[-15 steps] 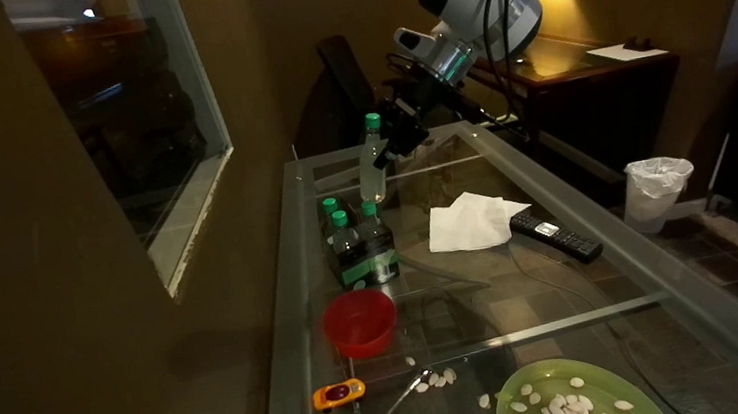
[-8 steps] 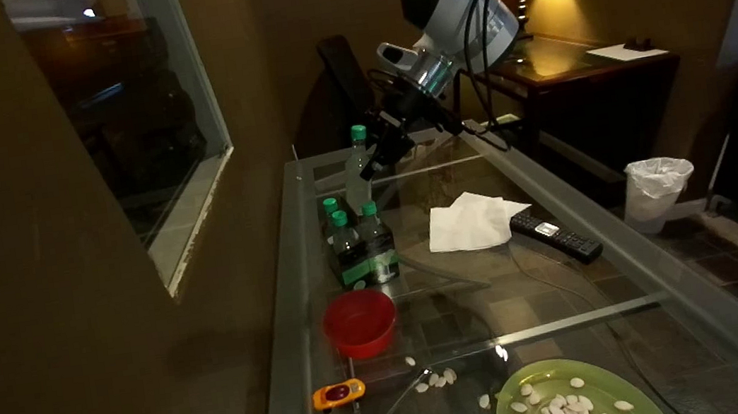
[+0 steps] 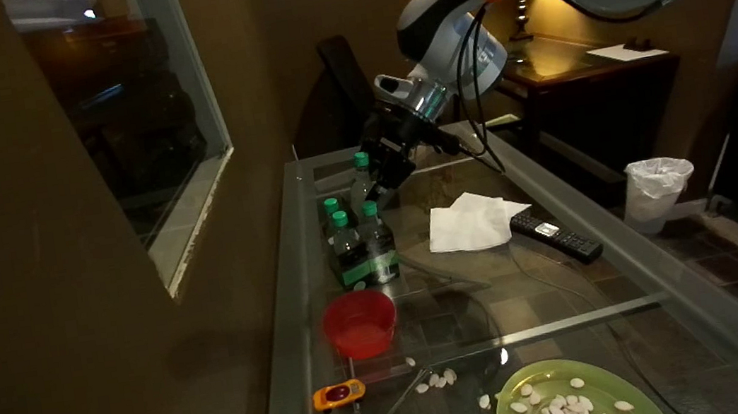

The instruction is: Put the bottle in the box

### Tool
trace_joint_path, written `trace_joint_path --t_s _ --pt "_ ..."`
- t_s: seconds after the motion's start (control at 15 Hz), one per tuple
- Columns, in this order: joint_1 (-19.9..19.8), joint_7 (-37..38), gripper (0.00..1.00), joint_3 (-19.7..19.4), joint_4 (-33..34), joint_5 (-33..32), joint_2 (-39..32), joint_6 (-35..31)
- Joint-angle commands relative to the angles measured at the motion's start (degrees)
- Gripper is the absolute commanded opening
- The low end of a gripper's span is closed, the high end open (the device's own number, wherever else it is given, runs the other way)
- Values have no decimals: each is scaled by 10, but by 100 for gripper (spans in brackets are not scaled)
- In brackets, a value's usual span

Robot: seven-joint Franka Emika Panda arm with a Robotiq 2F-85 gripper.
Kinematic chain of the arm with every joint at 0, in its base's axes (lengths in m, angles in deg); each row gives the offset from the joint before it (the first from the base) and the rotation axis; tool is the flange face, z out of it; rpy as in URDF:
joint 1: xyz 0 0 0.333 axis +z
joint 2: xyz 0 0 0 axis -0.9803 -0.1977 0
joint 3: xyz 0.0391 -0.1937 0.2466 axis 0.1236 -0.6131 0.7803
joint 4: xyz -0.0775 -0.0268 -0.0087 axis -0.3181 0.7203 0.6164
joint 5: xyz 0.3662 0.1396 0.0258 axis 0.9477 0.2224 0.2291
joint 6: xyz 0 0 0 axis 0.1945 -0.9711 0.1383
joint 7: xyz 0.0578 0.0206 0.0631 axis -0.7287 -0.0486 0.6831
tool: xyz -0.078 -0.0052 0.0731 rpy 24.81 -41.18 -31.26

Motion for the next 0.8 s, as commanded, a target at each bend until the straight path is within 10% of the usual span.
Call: trace_joint_path --t_s 0.0,0.53,0.6,0.67,0.73 --pt "-4 24 27 14 65 -35 -42 43" --pt "4 31 27 22 117 -128 -87 93" --pt "4 32 42 25 121 -136 -89 96" --pt "4 32 77 27 126 -147 -88 98" --pt "4 31 78 31 129 -155 -88 100"
